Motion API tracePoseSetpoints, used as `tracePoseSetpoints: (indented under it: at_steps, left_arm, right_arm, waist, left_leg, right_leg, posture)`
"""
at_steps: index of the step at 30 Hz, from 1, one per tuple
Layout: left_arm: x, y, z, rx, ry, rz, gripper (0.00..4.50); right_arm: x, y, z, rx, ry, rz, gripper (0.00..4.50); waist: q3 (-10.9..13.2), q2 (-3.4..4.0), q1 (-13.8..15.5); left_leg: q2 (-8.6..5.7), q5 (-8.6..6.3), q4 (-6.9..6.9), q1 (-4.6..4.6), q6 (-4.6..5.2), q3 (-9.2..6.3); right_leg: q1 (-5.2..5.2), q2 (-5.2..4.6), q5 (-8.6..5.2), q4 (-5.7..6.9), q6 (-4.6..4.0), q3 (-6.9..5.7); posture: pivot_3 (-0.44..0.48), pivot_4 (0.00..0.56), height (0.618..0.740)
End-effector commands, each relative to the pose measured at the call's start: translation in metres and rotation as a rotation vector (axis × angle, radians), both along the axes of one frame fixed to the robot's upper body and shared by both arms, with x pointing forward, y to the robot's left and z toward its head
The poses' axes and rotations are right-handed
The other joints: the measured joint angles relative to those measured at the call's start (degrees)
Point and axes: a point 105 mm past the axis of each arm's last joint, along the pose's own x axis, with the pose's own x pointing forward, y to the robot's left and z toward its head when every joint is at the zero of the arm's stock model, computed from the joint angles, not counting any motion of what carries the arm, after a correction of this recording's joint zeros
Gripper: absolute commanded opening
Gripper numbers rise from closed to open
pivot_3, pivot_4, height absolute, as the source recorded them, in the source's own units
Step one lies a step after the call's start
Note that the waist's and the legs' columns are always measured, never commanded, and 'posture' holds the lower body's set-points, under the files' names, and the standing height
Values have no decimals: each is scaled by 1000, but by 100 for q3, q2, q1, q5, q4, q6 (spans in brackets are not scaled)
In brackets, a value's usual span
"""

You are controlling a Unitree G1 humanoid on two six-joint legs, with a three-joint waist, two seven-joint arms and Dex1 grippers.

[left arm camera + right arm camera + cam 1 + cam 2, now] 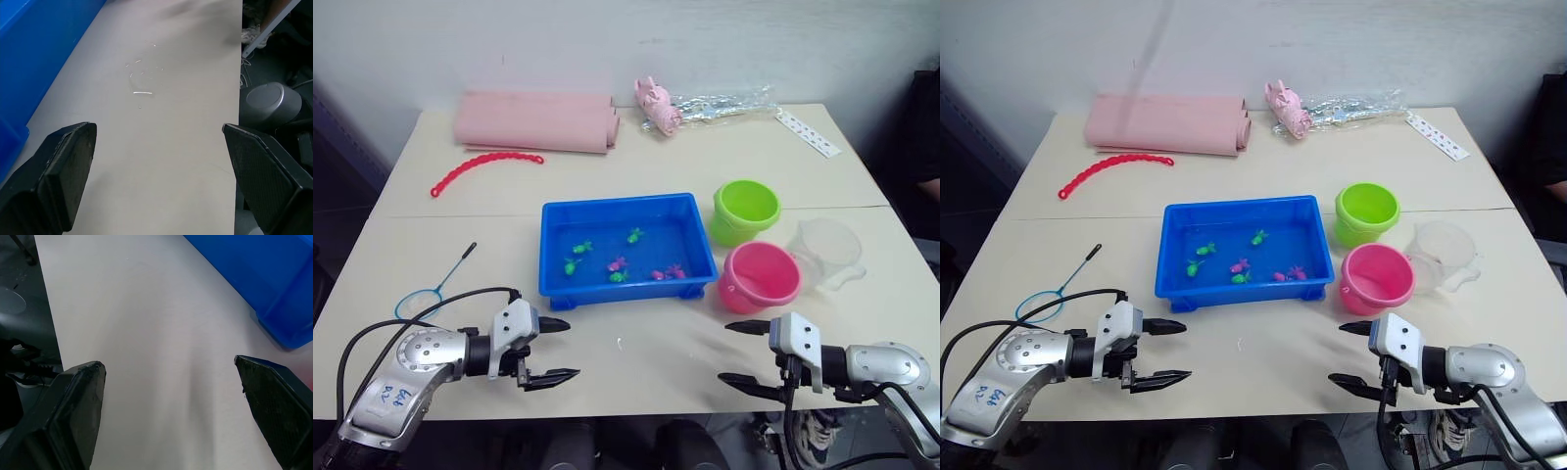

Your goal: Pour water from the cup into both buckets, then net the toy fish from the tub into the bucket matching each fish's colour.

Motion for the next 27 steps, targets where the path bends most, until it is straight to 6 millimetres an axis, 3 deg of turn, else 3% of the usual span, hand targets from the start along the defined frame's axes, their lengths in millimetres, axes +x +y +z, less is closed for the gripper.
tracePoseSetpoints:
  at_steps: [1, 4, 7, 11, 15, 21, 27]
  left_arm:
    - [-7, -4, 3, -32, 24, -37, 4500]
    - [-10, -17, 11, -84, 63, -79, 4500]
    - [-10, -31, 39, -202, 104, -136, 4500]
    - [-5, -50, 78, -320, 125, -243, 4500]
    - [10, -64, 122, -388, 82, -357, 4500]
    - [29, -78, 148, -364, 3, -421, 4500]
    - [36, -95, 156, -363, -46, -428, 4500]
  right_arm:
    - [-2, -1, 11, 1, -38, -2, 4482]
    - [-2, -7, 19, 33, -66, -87, 4482]
    - [2, -13, 35, 81, -115, -229, 4482]
    - [-12, -22, 55, 198, -83, -378, 4482]
    - [-25, -50, 72, 315, -102, -650, 4482]
    - [-31, -108, 71, 314, -160, -1079, 4482]
    - [-11, -154, 52, 308, -188, -1379, 4482]
  waist:
    - [0, 0, 0]
    - [0, 0, 28]
    - [-3, -5, 24]
    - [-4, -5, 52]
    - [-8, -12, 49]
    - [-12, -15, -17]
    - [-16, -10, -11]
  left_leg:
    - [0, 0, 0, 0, 0, 0]
    - [0, 0, 0, -3, 0, -3]
    - [0, 1, 4, -4, -2, -5]
    - [-2, 4, 8, -3, -6, -12]
    - [-3, 6, 5, -5, -10, -14]
    - [-4, 8, -6, 7, -13, 0]
    - [-2, 11, -11, 12, -18, 10]
  right_leg:
    - [0, 0, 0, 0, 0, 0]
    - [0, -1, 0, 0, 0, -3]
    - [1, -1, 0, 2, 0, -3]
    - [4, -2, 0, 8, 0, -5]
    - [4, 4, 0, 12, 0, -9]
    - [2, 8, 0, 11, 0, 6]
    - [-2, 14, 0, 10, 0, 26]
  posture:
    - [0, 150, 740]
    - [0, 150, 740]
    - [0, 150, 740]
    - [0, 150, 740]
    - [0, 150, 740]
    - [0, 150, 740]
    - [0, 150, 740]
